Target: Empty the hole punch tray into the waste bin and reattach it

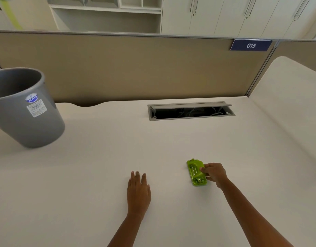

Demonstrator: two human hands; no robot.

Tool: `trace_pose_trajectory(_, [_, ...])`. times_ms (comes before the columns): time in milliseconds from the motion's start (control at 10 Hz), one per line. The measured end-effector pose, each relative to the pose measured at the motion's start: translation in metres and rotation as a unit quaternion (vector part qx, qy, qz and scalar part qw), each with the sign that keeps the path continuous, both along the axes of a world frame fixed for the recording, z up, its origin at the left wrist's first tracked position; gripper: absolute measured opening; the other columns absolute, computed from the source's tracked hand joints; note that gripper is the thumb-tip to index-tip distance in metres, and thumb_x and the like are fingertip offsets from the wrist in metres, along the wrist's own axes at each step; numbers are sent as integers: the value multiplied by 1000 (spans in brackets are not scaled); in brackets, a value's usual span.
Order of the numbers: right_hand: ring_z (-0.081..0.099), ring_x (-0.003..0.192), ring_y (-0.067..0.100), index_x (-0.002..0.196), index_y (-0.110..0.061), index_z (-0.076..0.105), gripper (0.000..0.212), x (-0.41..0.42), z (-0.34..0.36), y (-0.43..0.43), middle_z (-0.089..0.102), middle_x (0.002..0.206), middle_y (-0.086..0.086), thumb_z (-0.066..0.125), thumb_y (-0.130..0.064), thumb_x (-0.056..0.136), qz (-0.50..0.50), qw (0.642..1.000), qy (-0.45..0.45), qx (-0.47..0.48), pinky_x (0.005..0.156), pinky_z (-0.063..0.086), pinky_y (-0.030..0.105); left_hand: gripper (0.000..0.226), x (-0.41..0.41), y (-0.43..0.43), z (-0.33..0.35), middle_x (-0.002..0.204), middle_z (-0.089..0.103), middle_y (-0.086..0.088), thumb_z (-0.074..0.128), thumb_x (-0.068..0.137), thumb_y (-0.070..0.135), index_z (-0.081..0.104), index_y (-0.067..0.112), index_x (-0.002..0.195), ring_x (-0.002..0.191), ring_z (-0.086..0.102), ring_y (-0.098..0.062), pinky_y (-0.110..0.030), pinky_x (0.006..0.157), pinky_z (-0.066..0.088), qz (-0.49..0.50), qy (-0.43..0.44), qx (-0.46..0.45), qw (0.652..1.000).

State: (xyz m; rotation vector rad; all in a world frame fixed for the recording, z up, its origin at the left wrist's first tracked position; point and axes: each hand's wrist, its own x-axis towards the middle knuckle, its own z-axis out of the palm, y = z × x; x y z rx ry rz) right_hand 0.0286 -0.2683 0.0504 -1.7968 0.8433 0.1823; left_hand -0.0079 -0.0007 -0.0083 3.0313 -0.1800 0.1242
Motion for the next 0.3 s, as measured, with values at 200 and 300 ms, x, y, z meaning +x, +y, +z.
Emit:
trace_pose_trajectory(200, [51,120,33,124,0,54,43,-8,4,22,56,128,20,59,-21,86,64,981,-12,-181,93,41,34,40,5,7,-1,96,74,-21,76,63,26,74,3,96,91,72,-33,-39,67,60,-14,-7,-8,1000])
trace_pose_trajectory(300, [43,129,32,127,-1,50,42,-18,2,52,50,134,20,53,-20,90,85,955,-94,-268,101,38,36,52,10,12,-9,102,73,-22,28,90,30,70,2,105,93,71,-33,-40,68,60,-27,-10,-23,999])
